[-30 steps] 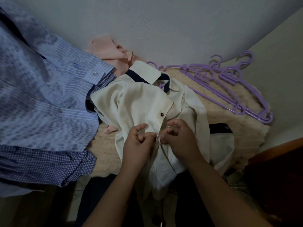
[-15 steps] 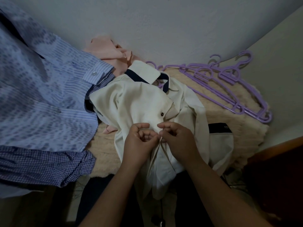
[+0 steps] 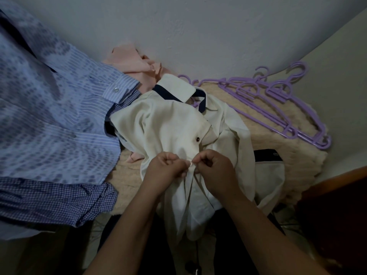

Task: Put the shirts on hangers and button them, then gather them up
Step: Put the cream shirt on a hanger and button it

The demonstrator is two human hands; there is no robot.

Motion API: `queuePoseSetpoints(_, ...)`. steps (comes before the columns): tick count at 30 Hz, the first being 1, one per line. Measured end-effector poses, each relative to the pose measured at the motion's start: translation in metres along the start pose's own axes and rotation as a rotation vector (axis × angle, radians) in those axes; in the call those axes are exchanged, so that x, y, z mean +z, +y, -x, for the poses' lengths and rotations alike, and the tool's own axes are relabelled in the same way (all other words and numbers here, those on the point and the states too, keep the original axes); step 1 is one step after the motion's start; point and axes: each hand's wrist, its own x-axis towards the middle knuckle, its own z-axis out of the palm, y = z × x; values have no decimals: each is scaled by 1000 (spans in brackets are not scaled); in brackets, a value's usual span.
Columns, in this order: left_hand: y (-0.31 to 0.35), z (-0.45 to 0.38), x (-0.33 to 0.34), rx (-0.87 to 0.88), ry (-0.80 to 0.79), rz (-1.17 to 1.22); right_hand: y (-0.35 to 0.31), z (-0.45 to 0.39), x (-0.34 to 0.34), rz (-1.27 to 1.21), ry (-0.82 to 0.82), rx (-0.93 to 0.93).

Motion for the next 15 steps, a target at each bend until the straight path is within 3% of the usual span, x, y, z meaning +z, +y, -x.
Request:
queuePoseSetpoints(3,-3,-2,-2,-126,-67,229,1,-3,0,-28,-6,17)
queuePoseSetpoints(9,-5,-6,-4,-108,-9,41,5,-12,-4,-74,11,153)
queuePoseSetpoints(12,0,-12,-2,-37,112,-93,6,-23,-12,-170,142,225)
queuePoseSetpoints(15,15,-16,7,158,251,-182,4,-37,-15,-356,206,345)
